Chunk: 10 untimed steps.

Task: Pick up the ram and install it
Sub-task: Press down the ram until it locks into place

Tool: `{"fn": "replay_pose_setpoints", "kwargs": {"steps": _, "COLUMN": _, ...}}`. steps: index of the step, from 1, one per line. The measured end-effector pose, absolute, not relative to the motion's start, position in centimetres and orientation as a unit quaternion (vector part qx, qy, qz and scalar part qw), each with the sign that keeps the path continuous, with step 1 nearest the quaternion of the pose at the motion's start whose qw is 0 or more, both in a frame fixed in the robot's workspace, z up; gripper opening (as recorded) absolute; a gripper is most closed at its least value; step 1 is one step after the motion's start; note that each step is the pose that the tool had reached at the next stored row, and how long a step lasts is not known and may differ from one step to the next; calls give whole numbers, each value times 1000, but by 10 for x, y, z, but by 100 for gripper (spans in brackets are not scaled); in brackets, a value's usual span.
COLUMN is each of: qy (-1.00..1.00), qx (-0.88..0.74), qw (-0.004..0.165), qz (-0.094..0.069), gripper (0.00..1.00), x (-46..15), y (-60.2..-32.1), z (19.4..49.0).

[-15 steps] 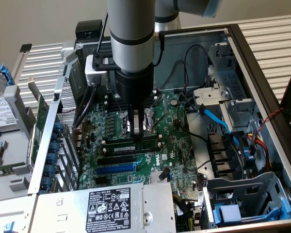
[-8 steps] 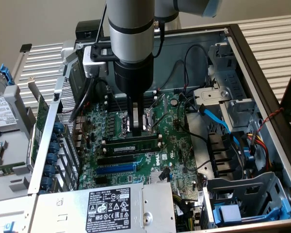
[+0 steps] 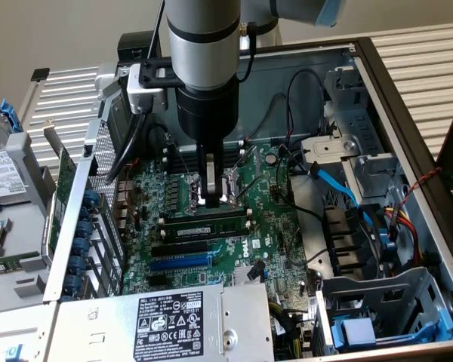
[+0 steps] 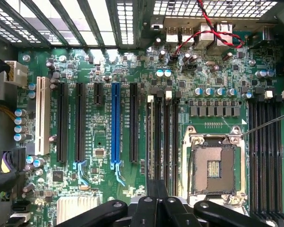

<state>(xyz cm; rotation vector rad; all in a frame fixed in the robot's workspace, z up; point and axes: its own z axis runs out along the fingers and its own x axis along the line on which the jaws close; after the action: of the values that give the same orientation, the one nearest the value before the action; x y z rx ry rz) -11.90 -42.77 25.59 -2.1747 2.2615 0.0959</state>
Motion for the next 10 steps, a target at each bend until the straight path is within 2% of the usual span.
{"fn": "replay_pose_setpoints", "kwargs": {"steps": 10, "qy": 721, "qx": -693, "qw": 1, "qz": 31, "gripper": 11, "x": -119, "y": -428, "z": 256}}
